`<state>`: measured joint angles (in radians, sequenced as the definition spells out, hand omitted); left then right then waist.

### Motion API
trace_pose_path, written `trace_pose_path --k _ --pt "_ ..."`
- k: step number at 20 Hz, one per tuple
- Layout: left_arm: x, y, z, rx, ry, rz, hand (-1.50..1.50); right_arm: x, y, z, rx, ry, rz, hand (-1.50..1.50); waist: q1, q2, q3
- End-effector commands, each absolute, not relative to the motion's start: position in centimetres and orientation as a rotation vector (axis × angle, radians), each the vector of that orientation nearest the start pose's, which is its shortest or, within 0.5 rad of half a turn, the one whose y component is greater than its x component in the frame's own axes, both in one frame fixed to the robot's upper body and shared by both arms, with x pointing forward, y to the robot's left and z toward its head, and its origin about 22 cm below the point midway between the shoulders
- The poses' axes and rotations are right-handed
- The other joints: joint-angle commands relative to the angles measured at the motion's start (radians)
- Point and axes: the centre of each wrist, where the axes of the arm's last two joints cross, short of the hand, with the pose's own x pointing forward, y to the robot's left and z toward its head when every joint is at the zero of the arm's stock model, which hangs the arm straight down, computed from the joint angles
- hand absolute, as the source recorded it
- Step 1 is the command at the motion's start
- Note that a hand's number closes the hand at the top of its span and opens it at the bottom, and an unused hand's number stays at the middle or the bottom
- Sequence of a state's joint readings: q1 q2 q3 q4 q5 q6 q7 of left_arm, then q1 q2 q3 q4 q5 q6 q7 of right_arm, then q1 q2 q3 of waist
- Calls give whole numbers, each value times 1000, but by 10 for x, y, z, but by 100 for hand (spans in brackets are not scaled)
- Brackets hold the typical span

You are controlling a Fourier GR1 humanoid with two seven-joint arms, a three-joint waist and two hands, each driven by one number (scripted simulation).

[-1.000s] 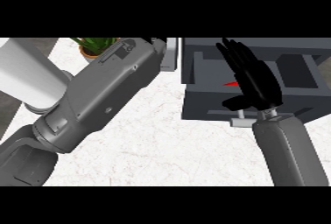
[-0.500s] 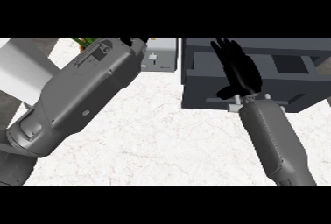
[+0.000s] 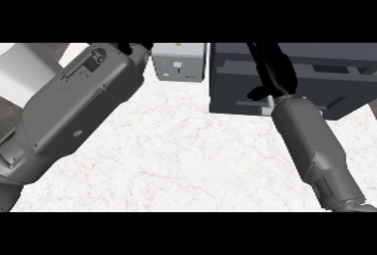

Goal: Pick up the can, place it into the drawer and close the drawer

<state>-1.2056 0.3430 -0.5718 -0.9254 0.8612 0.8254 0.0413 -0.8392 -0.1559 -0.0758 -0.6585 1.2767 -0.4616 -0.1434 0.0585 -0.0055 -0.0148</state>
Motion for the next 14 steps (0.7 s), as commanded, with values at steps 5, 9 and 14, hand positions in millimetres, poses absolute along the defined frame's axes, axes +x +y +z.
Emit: trace_pose_path --k 5,9,14 --pt "411 105 236 33 -1712 175 -150 433 -190 39 -1303 -1683 1046 -150 17 29 17" --pt "396 101 214 66 -1729 155 -150 444 -198 56 -1347 -1709 1021 -150 30 26 17" --pt "398 115 216 44 -1726 142 -150 458 -205 85 -1394 -1691 987 -150 42 40 17"
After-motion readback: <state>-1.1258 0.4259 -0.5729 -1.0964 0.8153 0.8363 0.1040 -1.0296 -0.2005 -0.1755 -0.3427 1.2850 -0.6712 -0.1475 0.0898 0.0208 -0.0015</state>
